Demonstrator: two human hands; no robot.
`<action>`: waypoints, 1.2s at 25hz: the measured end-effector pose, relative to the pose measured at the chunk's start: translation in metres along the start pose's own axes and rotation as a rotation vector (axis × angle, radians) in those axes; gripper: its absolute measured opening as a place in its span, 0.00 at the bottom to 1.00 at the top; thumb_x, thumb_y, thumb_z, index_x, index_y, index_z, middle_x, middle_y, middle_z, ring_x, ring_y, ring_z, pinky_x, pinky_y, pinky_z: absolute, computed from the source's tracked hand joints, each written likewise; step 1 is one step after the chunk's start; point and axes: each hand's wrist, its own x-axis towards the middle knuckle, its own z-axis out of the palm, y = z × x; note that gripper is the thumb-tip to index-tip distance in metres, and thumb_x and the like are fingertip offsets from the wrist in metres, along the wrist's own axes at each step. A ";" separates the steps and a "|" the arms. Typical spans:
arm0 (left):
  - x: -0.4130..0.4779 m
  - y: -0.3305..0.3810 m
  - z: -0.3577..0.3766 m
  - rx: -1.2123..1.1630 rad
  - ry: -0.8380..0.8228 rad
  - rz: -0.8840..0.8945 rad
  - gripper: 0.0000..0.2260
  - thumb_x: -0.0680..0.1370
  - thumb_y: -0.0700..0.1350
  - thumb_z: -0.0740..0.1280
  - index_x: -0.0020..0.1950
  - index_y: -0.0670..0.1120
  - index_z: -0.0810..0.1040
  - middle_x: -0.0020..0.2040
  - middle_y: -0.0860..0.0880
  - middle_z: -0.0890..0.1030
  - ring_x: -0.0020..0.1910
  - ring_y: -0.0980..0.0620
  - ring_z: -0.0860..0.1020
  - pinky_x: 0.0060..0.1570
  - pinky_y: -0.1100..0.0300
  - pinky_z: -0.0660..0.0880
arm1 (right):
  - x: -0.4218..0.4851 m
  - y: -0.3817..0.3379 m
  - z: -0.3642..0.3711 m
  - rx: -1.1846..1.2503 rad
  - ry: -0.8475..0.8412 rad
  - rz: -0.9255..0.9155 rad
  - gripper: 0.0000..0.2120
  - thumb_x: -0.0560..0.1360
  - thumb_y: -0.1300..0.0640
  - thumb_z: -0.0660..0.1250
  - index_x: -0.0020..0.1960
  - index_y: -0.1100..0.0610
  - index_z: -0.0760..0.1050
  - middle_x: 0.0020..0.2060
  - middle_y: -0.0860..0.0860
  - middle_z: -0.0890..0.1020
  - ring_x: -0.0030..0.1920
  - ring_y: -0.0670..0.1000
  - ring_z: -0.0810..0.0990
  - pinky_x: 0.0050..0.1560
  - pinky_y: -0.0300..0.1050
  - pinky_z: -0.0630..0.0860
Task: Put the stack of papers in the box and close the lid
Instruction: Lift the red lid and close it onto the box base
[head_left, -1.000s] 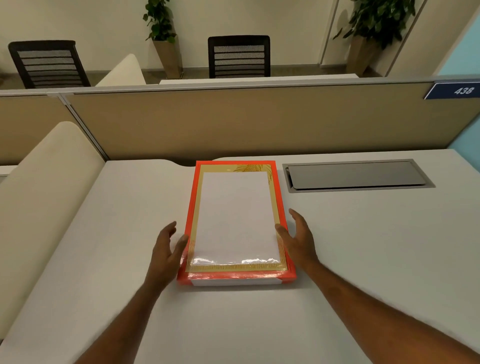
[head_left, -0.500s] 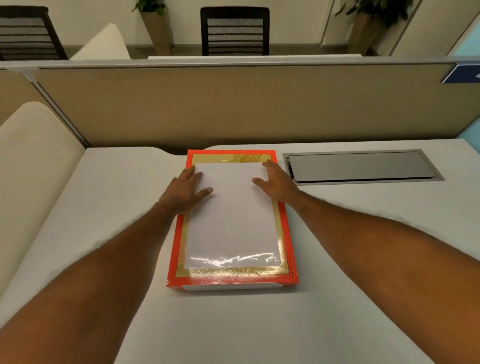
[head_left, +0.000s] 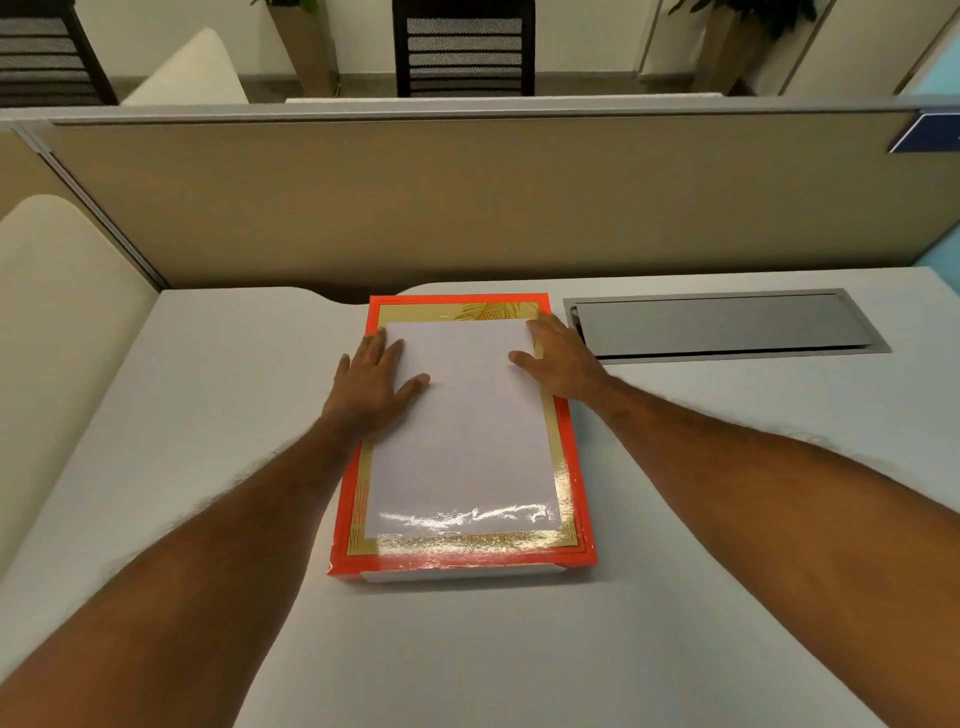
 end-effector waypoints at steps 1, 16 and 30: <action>-0.009 0.002 0.002 0.000 0.010 0.013 0.36 0.77 0.68 0.48 0.79 0.48 0.55 0.81 0.46 0.50 0.79 0.46 0.49 0.76 0.41 0.47 | -0.011 -0.001 0.002 0.013 0.005 0.001 0.31 0.77 0.42 0.62 0.74 0.56 0.61 0.77 0.53 0.60 0.77 0.56 0.58 0.76 0.59 0.57; -0.117 0.018 0.040 0.000 0.115 0.081 0.31 0.79 0.65 0.47 0.79 0.52 0.55 0.80 0.51 0.51 0.79 0.51 0.49 0.77 0.52 0.46 | -0.146 -0.006 0.066 -0.162 0.076 -0.004 0.35 0.77 0.36 0.53 0.78 0.52 0.51 0.80 0.50 0.48 0.79 0.51 0.46 0.76 0.49 0.43; -0.123 0.035 0.026 0.108 0.059 0.020 0.31 0.79 0.64 0.49 0.77 0.48 0.61 0.79 0.47 0.58 0.78 0.46 0.56 0.76 0.47 0.54 | -0.156 -0.002 0.044 -0.304 -0.017 0.002 0.38 0.76 0.33 0.49 0.79 0.52 0.47 0.80 0.52 0.46 0.79 0.53 0.44 0.77 0.55 0.42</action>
